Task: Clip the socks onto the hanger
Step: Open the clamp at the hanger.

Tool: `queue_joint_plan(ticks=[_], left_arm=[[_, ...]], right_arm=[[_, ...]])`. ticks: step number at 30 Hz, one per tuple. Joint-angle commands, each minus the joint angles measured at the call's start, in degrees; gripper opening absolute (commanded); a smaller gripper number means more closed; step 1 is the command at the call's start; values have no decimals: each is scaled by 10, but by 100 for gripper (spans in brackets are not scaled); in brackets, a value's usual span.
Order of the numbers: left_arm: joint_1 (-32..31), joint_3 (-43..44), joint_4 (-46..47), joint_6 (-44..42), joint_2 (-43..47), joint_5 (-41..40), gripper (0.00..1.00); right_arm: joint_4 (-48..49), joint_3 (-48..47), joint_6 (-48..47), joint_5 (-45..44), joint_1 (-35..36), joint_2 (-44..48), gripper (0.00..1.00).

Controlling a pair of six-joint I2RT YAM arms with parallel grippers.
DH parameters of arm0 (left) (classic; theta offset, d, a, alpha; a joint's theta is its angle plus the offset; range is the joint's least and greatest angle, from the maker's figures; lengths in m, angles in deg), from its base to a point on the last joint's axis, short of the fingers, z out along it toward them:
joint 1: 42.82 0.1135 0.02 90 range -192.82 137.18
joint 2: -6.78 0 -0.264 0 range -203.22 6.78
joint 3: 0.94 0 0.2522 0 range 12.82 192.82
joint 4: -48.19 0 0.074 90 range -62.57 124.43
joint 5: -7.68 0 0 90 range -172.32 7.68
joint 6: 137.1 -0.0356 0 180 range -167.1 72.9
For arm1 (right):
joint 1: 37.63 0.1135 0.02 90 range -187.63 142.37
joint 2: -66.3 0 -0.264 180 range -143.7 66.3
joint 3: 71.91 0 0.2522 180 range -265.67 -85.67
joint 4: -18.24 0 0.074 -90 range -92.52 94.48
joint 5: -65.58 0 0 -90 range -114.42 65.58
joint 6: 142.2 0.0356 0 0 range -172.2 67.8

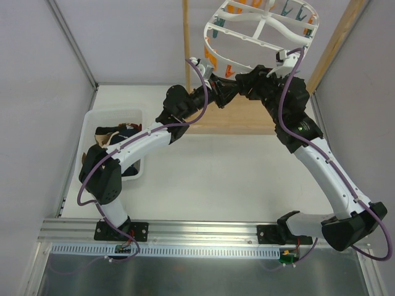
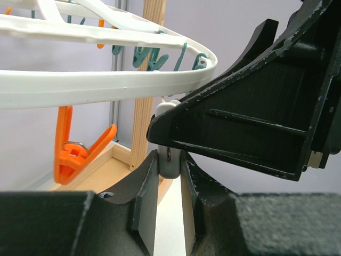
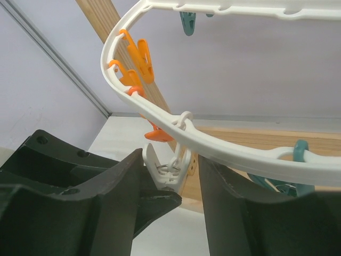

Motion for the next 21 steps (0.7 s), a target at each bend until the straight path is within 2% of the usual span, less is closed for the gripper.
queue_joint_plan(ticks=[1,3,4,6,9,11,15,19,21], left_arm=[[-2,-13,-9,-12,1,47,17],[-2,-16,-9,-12,2,48,17],[-2,-16,-9,-13,2,47,17],[-2,-16,-9,-12,2,48,17],[-2,-17,-9,-11,1,47,18],[-3,-16,-9,-12,2,48,18],[-2,-24,-8,-5,10,43,29],[1,-52,3,3,41,33,54],[5,-79,5,20,70,20,59]], right_arm=[[84,-38,-16,-20,-5,7,48],[83,-38,-17,-20,-4,7,41],[85,-38,-18,-20,-4,7,29],[85,-37,-18,-25,-4,7,12],[86,-36,-18,-28,-3,8,1],[85,-36,-18,-27,-4,8,1],[81,-36,-20,-20,-4,7,1],[71,-34,-27,-22,-4,8,1],[64,-33,-33,-25,-3,10,1]])
